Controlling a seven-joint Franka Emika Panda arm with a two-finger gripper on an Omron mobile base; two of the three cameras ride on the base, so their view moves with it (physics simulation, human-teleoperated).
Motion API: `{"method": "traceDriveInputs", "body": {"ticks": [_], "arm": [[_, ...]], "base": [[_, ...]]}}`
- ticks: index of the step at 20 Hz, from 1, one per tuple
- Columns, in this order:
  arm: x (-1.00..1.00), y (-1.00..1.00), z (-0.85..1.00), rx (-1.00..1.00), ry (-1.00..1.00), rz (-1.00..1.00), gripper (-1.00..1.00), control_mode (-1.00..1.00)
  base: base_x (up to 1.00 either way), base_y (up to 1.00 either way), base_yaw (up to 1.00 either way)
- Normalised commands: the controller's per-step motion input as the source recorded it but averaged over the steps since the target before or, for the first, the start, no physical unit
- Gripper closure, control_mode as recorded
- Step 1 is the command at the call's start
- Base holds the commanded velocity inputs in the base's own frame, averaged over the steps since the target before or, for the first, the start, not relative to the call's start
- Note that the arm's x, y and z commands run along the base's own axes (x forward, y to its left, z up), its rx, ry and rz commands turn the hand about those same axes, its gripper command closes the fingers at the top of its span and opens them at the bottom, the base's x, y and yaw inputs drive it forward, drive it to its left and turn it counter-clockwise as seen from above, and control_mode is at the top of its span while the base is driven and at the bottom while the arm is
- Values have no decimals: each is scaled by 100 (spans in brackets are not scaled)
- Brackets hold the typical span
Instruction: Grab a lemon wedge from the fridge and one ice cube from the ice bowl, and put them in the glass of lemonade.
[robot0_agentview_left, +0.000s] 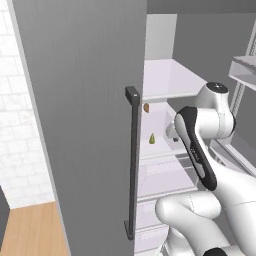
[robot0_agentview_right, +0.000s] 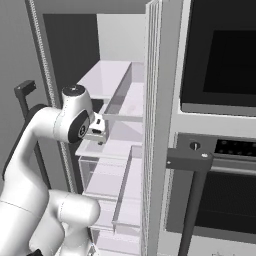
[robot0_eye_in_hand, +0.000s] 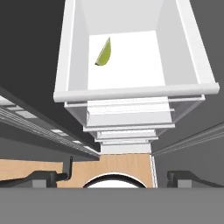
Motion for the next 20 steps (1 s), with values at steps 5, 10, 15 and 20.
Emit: {"method": "traceDriveInputs", "body": {"ticks": [5,10,15,20], "arm": [[0,0,0,0,0,0,-100,100],[0,0,-11,0,-8,0,-100,-100],[-6,0,-23,-1,-8,1,-100,-100],[-5,0,-44,-1,-2,0,-100,-100]], "base": [[0,-3,0],[0,0,0],[0,0,0],[0,0,0]]}}
